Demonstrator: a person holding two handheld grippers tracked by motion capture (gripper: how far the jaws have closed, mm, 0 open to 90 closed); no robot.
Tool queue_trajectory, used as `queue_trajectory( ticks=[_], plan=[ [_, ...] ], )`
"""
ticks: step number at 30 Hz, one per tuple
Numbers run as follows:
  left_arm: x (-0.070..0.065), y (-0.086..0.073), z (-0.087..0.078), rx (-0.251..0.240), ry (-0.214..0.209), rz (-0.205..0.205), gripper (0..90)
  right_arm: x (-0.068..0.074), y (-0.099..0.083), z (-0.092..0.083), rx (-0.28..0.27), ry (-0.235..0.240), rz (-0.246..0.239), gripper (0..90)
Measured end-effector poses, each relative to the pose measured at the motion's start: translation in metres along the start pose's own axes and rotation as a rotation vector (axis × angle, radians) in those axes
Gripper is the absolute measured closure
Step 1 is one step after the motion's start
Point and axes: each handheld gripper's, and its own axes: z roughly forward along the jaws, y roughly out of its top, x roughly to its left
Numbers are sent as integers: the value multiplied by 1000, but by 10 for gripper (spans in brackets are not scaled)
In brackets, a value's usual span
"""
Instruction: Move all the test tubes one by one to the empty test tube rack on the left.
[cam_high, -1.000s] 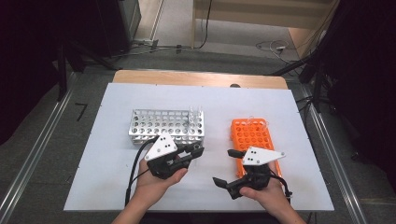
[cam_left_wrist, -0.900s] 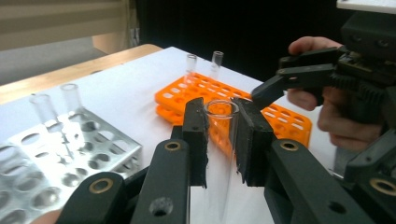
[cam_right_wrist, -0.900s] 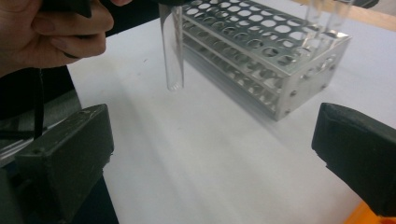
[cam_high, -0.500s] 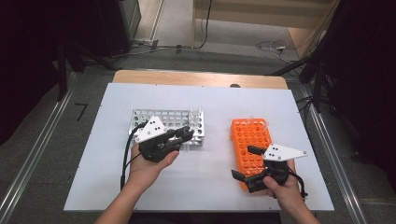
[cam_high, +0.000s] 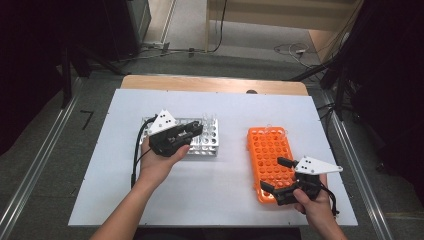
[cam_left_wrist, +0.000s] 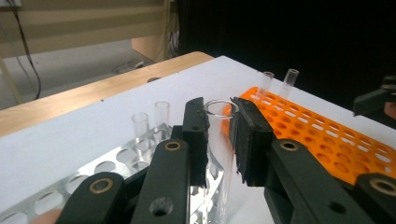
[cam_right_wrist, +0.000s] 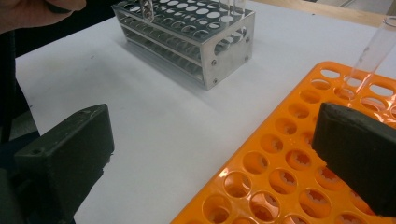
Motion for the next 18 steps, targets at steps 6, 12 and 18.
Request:
queue_trajectory(
  ticks=[6,12,18],
  plan=[
    [12,4,8,-5,24,-18,757,-2,-3,-2,0,-4,0,0],
    [23,9,20,-2,55,-21,756,-4,-4,-5,-4,-5,8,0],
    [33,11,34,-1,81,-31,757,-5,-5,-6,-3,-9,8,0]
  ],
)
